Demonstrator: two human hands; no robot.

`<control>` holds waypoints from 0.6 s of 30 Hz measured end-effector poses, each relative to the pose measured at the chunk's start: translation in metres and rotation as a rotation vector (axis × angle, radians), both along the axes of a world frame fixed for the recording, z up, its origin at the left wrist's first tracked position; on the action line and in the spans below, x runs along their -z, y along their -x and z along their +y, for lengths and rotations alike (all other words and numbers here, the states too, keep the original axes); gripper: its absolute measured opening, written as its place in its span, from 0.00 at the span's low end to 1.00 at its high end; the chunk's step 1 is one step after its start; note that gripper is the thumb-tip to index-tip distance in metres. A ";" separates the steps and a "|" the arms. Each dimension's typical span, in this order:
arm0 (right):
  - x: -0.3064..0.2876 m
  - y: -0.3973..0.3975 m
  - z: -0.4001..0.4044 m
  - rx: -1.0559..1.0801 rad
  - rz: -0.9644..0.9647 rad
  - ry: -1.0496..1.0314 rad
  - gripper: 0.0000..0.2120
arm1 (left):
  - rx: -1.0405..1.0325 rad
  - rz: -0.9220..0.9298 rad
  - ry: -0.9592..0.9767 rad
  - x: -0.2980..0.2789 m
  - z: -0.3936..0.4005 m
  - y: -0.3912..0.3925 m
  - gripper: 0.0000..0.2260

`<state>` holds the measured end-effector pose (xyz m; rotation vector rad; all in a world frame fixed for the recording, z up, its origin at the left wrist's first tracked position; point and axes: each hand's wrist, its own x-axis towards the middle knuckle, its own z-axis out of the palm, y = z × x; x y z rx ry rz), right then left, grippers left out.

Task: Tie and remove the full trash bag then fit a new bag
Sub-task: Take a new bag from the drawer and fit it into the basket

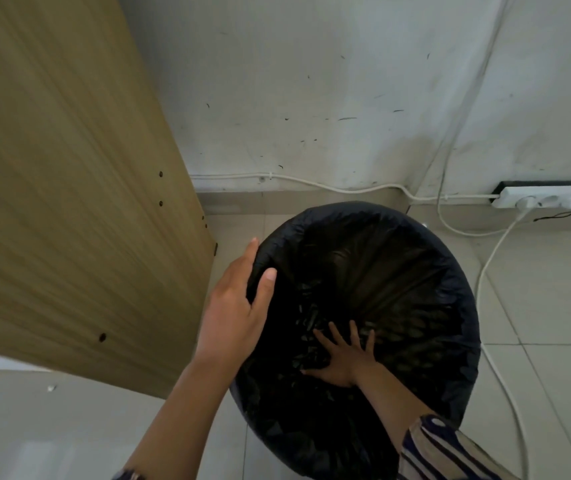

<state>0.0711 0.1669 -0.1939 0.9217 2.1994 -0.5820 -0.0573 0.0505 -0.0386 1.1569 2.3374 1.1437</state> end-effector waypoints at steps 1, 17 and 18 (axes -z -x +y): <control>-0.005 -0.002 0.001 0.027 0.071 -0.015 0.41 | 0.007 0.013 0.000 0.001 0.001 0.000 0.23; -0.039 0.015 0.008 0.279 0.761 -0.268 0.22 | -0.035 0.006 -0.044 0.004 0.006 0.001 0.20; -0.041 0.025 -0.004 0.354 0.842 -0.168 0.22 | -0.038 0.010 -0.041 0.005 0.006 0.001 0.20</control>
